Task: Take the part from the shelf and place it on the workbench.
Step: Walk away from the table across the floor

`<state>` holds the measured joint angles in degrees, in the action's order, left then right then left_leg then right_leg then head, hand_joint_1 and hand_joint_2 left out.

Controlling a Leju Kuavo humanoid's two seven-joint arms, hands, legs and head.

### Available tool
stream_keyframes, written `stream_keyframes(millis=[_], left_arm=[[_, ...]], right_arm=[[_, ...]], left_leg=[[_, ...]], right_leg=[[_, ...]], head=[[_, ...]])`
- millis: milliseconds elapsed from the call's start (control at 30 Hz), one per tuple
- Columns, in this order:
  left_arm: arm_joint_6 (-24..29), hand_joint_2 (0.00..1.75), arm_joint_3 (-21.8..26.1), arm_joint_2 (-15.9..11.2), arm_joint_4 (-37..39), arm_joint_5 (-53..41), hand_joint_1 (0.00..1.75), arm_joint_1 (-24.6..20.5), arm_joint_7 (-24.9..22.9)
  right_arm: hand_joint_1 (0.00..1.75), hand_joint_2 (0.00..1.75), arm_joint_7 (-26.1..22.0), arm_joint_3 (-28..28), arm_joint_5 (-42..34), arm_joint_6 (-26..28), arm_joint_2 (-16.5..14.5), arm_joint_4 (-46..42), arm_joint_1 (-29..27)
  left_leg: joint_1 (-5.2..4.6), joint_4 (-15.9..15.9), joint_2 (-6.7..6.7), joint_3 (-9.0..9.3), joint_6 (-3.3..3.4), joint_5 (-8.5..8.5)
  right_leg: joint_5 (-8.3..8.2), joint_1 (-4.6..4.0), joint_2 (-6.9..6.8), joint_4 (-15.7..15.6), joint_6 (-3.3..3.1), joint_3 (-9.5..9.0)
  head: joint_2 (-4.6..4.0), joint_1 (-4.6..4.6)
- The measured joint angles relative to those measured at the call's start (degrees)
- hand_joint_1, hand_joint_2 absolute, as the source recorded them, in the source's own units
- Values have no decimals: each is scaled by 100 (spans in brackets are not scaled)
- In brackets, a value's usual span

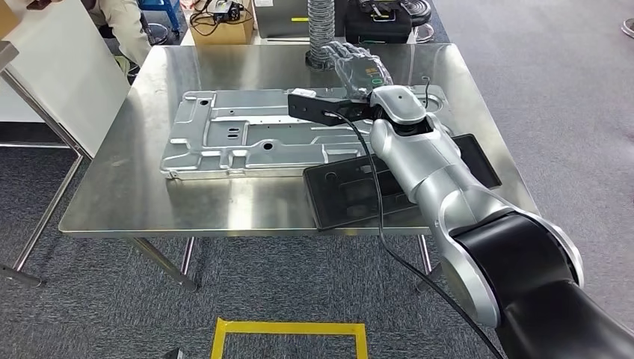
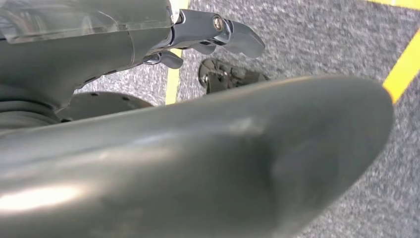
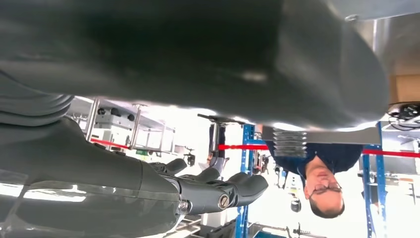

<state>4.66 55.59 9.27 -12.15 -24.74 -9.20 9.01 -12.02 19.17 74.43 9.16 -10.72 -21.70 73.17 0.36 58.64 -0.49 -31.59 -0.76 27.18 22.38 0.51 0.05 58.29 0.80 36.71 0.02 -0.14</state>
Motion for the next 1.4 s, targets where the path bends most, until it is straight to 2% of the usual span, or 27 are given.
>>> stream_keyframes(millis=[67, 100, 200, 233, 267, 300, 367, 400, 467, 567, 633, 700, 733, 767, 800, 867, 933, 967, 1033, 1067, 1100, 1167, 1233, 1267, 1300, 1333, 1400], left_arm=[[-1, 0, 3, 5, 1, 2, 0, -4, -8], [-1, 0, 3, 8, 2, 2, 0, -8, -9], [0, 0, 4, 11, 2, 2, 0, -16, -9], [0, 0, 4, 11, 2, 3, 0, -16, -9], [-2, 0, 5, 11, 2, 5, 0, -15, -9], [-4, 0, 5, 11, 2, 8, 0, -14, -9], [-13, 0, 7, 18, 3, 15, 0, -12, -12], [-17, 0, 7, 25, 3, 17, 0, -10, -15], [-31, 0, 8, 38, 3, 17, 0, -11, -24], [-46, 0, 11, 39, 3, 17, 0, -11, -42], [-48, 0, 14, 38, 3, 17, 0, -5, -55], [-46, 0, 14, 38, 3, 15, 0, -2, -66], [-44, 0, 14, 37, 2, 13, 0, -3, -70], [-40, 0, 14, 37, 2, 9, 0, -3, -74], [-34, 0, 14, 36, 2, 2, 0, -4, -77], [-19, 0, 14, 31, 2, -23, 0, -10, -85], [-9, 0, 14, 27, 2, -50, 0, -25, -95], [-5, 0, 14, 28, 2, -65, 0, -31, -101], [2, 0, 11, 29, 3, -97, 0, -39, -115], [5, 0, 8, 32, 3, -111, 0, -44, -122], [7, 0, 3, 33, 4, -122, 0, -52, -131], [8, 0, -7, 35, 4, -145, 0, -78, -144], [9, 0, -13, 35, 4, -160, 0, -99, -149], [9, 0, -14, 35, 4, -162, 0, -103, -150], [9, 0, -14, 35, 4, -163, 0, -105, -152], [9, 0, -14, 35, 4, -163, 0, -106, -155], [9, 0, -14, 42, 4, -163, 0, -107, -162]], right_arm=[[0, 0, 0, -1, -6, 1, -1, 3, 2], [0, 0, 0, -2, -8, 2, 0, 4, 3], [0, 0, -1, -2, -9, 3, 0, 11, -6], [0, 0, -1, -2, -9, 3, -1, 16, -16], [0, 0, 0, -2, -9, 3, -1, 21, -26], [0, 0, 1, -2, -10, 4, -2, 25, -33], [0, 0, 2, -2, -13, 8, -7, 25, -31], [0, 0, 2, -2, -15, 11, -13, 19, -25], [0, 0, 3, -2, -18, 15, -25, 6, -14], [0, 0, 7, -2, -20, 14, -38, 4, -9], [0, 0, 9, -3, -21, 14, -56, 6, -10], [0, 0, 9, -3, -22, 14, -74, 8, -12], [0, 0, 9, -2, -22, 14, -78, 10, -16], [0, 0, 9, -2, -22, 13, -80, 13, -22], [0, 0, 13, -3, -22, 12, -80, 15, -26], [0, 0, 25, -5, -21, 12, -79, 15, -27], [0, 0, 46, -13, -17, 14, -71, 8, -24], [0, 0, 56, -16, -14, 14, -67, 4, -21], [0, 0, 65, -22, -8, 10, -49, 3, -18], [0, 0, 67, -25, -5, 7, -32, 7, -18], [0, 0, 67, -30, -1, 4, -12, 10, -20], [0, 0, 68, -43, 9, 2, 25, 15, -20], [0, 0, 68, -51, 13, 2, 44, 16, -26], [0, 0, 68, -52, 13, 2, 50, 16, -32], [0, 0, 68, -52, 13, 2, 55, 17, -37], [0, 0, 67, -53, 13, 2, 57, 16, -39], [0, 0, 62, -54, 17, 2, 56, 7, -28]], left_leg=[[17, -36, 17, -54, 93, -81], [29, -57, 27, -97, 143, -136], [27, -65, 43, -290, 210, -292], [22, -57, 45, -359, 214, -340], [17, -47, 45, -430, 214, -386], [11, -37, 41, -496, 212, -431], [-5, -23, 30, -600, 196, -517], [-13, -22, 25, -635, 178, -558], [-6, -47, 28, -669, 116, -651], [5, -98, 29, -711, 14, -720], [11, 212, 27, -839, -39, -343], [36, 949, 28, -1023, -95, 228], [48, 1307, 28, -1080, -122, 377], [58, 1533, 29, -1074, -145, 388], [70, 1567, 29, -978, -163, 276], [97, 1034, 29, -497, -186, 19], [86, 279, 16, 25, -156, 86], [73, 69, 7, 145, -118, 173], [48, -9, 2, 128, 1, 163], [50, -18, 10, 86, 56, 110], [54, -26, 22, 28, 118, 43], [63, -35, 43, -128, 204, -110], [52, -29, 47, -312, 232, -253], [44, -26, 47, -405, 234, -324], [36, -24, 47, -495, 232, -393], [25, -23, 46, -578, 227, -462], [6, -19, 40, -704, 207, -583]], right_leg=[[70, 11, 2, 64, 61, 52], [226, 15, 2, 218, 84, 118], [950, 26, -1, 1258, 133, 464], [1069, 25, -1, 1557, 140, 528], [1063, 24, -1, 1667, 136, 496], [955, 20, -1, 1554, 119, 355], [698, -6, -1, 814, 34, -176], [649, -24, -4, 398, -6, -435], [648, -65, -8, -62, -52, -686], [482, -43, -27, -209, -106, -651], [316, -1, -51, -298, -159, -558], [184, -7, -58, -296, -179, -403], [126, -8, -61, -283, -174, -317], [70, -7, -64, -265, -166, -230], [17, -3, -65, -240, -152, -140], [-69, 10, -65, -156, -106, 34], [-138, 6, -63, -68, -40, 161], [-179, -3, -62, -49, -5, 194], [-277, -8, -63, -62, 64, 232], [-252, 2, -57, -45, 96, 263], [-119, 14, -51, 47, 125, 314], [440, 28, -37, 593, 174, 495], [924, 27, -32, 1402, 203, 683], [971, 27, -31, 1674, 204, 696], [897, 25, -31, 1763, 193, 621], [751, 19, -31, 1635, 167, 438], [585, -23, -24, 894, 66, -189]], head=[[0, 5], [-1, 12], [-2, 27], [-1, 26], [-1, 26], [-1, 27], [-1, 26], [-1, 22], [0, 29], [0, 45], [-1, 29], [-2, 15], [-1, 14], [-1, 15], [-2, 14], [-2, 13], [-1, 13], [-1, 13], [-1, 19], [-1, 19], [-1, 26], [-1, 37], [0, 40], [-1, 39], [-1, 40], [-1, 39], [0, 38]])
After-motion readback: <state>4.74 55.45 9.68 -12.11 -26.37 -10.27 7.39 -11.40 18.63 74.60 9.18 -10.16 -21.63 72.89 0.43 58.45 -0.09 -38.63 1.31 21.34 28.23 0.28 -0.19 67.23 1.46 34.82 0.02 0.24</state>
